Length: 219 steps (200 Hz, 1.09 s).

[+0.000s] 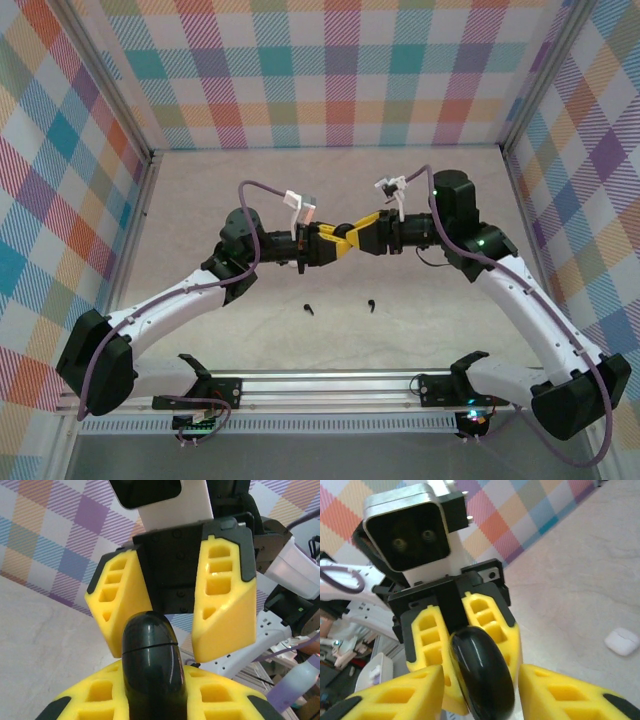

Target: Insert the wireless bluetooth earbuds into the charging case

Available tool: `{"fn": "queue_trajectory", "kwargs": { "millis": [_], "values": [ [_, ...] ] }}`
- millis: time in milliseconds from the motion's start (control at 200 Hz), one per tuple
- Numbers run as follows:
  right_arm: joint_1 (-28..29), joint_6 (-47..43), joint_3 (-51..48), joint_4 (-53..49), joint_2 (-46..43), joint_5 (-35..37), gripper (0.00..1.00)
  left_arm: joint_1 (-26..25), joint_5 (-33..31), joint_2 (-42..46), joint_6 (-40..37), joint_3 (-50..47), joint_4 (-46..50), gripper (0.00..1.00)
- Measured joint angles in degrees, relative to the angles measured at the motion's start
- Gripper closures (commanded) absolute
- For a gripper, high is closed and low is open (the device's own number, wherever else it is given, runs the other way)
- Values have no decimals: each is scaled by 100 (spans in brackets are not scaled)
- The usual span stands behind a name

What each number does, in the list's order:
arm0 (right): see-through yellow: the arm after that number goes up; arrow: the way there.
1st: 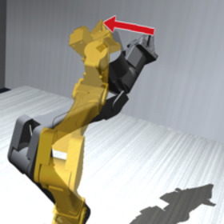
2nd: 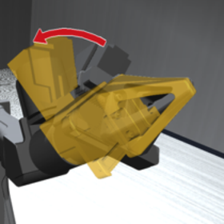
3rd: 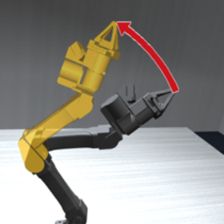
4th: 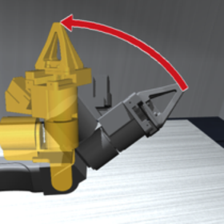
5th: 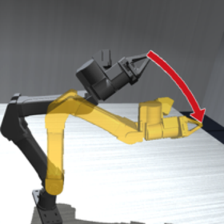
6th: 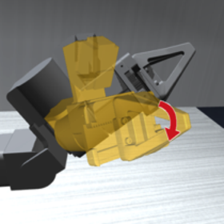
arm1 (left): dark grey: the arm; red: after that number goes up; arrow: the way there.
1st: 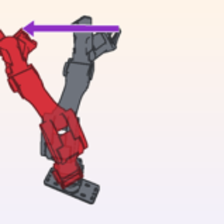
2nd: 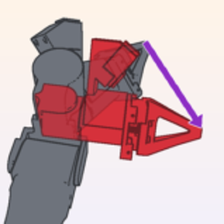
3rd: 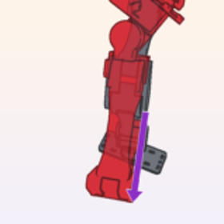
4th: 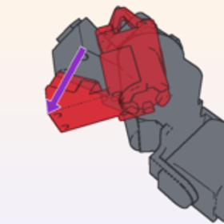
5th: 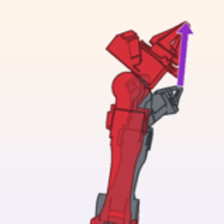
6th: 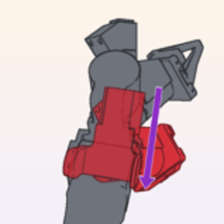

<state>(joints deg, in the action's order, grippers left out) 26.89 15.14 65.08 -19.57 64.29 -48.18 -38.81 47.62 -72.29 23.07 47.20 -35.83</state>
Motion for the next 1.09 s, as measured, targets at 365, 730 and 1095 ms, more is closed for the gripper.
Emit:
{"fn": "queue_trajectory", "kwargs": {
  "millis": [365, 730, 1095],
  "values": [
    [-197, 17, -92, 498, 402, -870, 99, 109, 358, -74, 140, 76, 168, 91],
    [-120, -960, 616, -730, 511, -387, 100, 72, 35, 52, -404, 214, 1064, 41],
    [-116, -2881, 1427, -2413, 629, 326, 98, 125, -308, 802, -2013, 260, 2153, 43]
  ]
}}
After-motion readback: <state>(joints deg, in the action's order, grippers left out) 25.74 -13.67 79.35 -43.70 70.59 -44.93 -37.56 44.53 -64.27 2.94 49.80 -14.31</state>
